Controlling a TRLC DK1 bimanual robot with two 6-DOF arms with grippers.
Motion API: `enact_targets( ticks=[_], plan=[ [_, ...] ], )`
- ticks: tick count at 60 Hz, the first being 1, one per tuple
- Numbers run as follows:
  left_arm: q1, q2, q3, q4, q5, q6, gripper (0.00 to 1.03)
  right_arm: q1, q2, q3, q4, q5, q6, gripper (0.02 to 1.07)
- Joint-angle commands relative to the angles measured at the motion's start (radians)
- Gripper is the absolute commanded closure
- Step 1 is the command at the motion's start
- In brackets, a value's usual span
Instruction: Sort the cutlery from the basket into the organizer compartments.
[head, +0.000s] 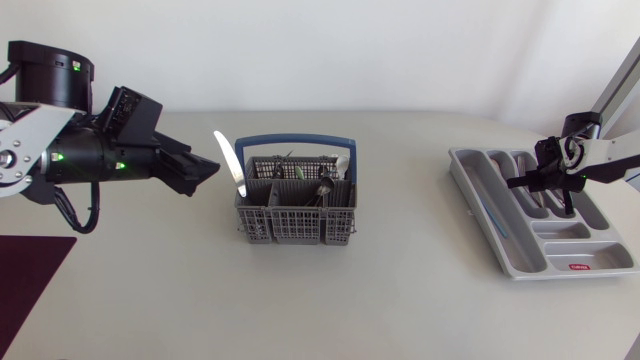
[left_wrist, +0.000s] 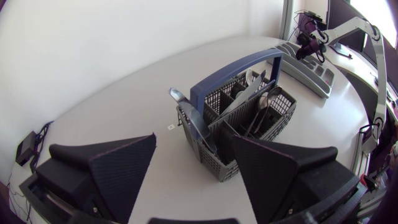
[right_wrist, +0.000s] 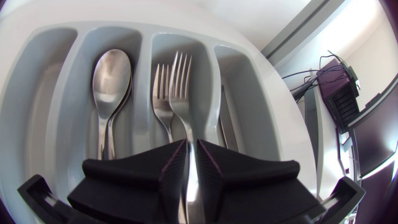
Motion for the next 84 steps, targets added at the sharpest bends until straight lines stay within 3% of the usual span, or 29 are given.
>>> enact_targets(
  ticks=[1, 12, 25, 29, 52, 76, 84],
  plan=[
    [0.010, -0.015, -0.022, 0.001, -0.005, 0.027, 0.20, 0.006, -0.003, -0.001, -0.003, 0.009, 0.025, 0.67],
    [0.021, -0.009, -0.030, 0.012, -0.005, 0.034, 0.20, 0.016, -0.116, -0.075, 0.009, 0.000, 0.039, 0.43],
    [0.033, 0.008, -0.041, 0.018, 0.002, 0.042, 0.20, 0.039, -0.322, -0.218, 0.012, -0.040, 0.037, 0.26],
    [0.052, 0.014, -0.039, 0.017, 0.048, 0.042, 0.20, 0.051, -0.394, -0.270, 0.012, -0.063, 0.036, 0.20],
    [0.121, 0.246, 0.048, 0.074, 0.297, 0.089, 0.20, 0.241, -0.784, -0.495, -0.074, -0.115, 0.048, 0.18],
    [0.116, 0.365, 0.070, 0.181, 0.389, 0.096, 0.21, 0.433, -0.882, -0.560, -0.117, -0.032, 0.091, 0.17],
    [0.111, 0.365, 0.064, 0.209, 0.423, 0.073, 0.32, 0.471, -0.876, -0.561, -0.115, -0.008, 0.097, 0.17]
  ],
)
